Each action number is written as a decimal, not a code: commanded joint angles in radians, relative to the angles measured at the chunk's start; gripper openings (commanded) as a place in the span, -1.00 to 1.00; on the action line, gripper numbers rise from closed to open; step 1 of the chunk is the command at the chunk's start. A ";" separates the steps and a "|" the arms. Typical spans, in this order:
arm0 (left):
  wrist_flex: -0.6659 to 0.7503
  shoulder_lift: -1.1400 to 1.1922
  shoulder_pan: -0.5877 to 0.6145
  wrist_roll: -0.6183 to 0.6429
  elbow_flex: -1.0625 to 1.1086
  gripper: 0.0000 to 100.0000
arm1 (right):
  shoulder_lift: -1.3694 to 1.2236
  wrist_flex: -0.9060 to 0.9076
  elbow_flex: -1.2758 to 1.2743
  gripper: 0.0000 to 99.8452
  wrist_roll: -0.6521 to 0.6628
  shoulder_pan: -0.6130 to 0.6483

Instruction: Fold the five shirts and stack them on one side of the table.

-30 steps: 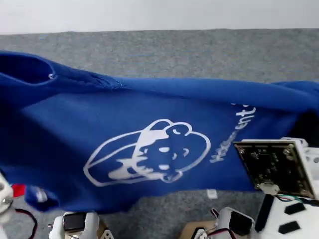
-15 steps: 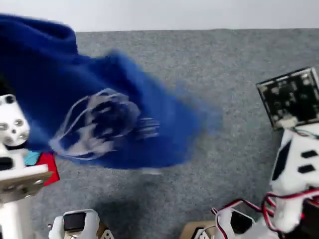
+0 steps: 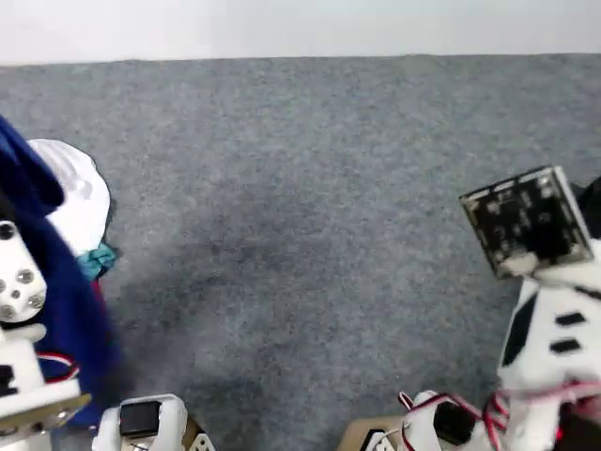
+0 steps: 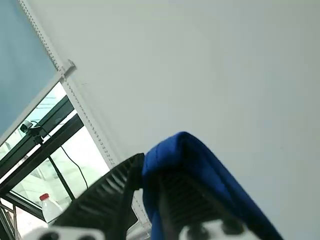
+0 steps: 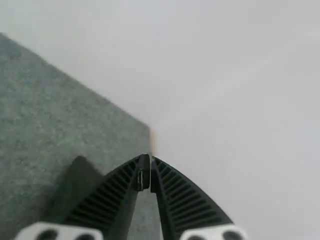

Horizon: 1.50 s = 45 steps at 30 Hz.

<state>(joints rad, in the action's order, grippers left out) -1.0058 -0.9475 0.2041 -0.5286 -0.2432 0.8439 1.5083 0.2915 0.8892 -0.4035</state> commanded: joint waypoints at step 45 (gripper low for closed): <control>0.485 0.069 0.620 -0.292 1.494 -1.00 | -0.555 -0.165 -0.624 -0.98 -0.460 1.075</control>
<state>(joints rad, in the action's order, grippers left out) -0.5623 -0.8738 0.7963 -0.8124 1.2359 0.3989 1.3579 -0.4588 0.4611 0.6229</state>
